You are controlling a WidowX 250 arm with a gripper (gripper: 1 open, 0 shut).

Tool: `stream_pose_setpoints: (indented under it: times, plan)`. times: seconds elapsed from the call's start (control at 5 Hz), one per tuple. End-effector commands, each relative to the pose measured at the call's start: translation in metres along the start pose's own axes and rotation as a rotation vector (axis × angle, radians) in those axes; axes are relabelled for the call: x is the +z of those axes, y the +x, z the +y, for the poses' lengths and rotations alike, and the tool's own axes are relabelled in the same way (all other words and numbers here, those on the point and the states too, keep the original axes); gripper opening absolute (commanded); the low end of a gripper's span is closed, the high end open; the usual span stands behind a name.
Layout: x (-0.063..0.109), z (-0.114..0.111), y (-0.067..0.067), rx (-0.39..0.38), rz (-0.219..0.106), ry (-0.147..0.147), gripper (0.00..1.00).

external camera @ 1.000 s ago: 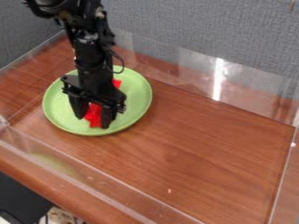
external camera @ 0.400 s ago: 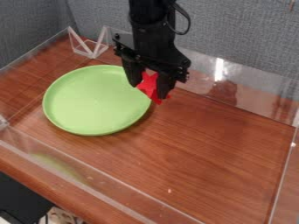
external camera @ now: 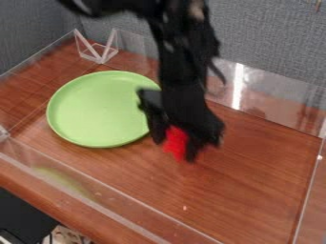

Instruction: Put the carrot on the right side

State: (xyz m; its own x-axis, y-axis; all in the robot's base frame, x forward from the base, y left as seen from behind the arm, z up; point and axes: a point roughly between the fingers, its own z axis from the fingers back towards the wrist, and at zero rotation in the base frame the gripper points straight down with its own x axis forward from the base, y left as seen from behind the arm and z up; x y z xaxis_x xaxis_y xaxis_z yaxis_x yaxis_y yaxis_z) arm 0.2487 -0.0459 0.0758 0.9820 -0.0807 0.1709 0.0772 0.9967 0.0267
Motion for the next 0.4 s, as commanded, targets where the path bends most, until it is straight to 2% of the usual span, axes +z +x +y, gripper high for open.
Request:
stream_pose_setpoints:
  times: [0.0, 0.2]
  plan:
    - [-0.018, -0.011, -0.011, 0.011, 0.008, -0.01, 0.0]
    - [-0.033, -0.013, -0.016, 0.035, 0.016, -0.015, 0.0]
